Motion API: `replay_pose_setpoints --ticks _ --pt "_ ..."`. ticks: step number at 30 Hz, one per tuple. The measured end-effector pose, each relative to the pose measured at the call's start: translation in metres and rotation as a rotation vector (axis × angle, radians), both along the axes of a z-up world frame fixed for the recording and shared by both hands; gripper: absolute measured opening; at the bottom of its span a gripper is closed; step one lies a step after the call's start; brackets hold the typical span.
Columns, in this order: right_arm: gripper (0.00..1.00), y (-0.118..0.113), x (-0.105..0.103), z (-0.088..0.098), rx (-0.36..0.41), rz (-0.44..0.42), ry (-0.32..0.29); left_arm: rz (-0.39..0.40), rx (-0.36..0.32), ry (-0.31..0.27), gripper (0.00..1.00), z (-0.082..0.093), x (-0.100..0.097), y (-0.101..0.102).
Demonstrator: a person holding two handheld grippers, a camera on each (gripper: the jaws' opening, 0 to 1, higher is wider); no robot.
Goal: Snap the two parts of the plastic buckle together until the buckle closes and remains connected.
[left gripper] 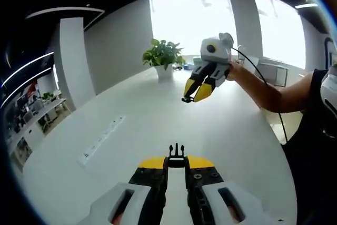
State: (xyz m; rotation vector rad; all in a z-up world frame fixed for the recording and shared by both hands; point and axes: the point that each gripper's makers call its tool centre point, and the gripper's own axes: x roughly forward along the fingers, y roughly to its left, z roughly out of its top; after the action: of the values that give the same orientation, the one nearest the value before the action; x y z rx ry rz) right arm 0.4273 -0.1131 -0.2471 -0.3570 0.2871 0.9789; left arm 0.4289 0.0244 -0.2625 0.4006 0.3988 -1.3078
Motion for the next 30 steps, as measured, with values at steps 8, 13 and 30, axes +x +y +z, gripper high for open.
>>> replay_pose_setpoints --ticks 8,13,30 --pt "0.13 0.003 -0.004 0.003 -0.009 0.003 -0.003 0.005 -0.002 0.002 0.11 0.001 -0.007 0.005" --pt "0.13 0.006 -0.009 0.003 -0.007 0.006 -0.006 0.008 -0.004 -0.002 0.11 0.003 -0.012 0.008" --pt "0.13 0.011 -0.02 0.003 -0.006 0.013 -0.008 0.005 -0.002 0.004 0.11 -0.003 -0.025 0.01"
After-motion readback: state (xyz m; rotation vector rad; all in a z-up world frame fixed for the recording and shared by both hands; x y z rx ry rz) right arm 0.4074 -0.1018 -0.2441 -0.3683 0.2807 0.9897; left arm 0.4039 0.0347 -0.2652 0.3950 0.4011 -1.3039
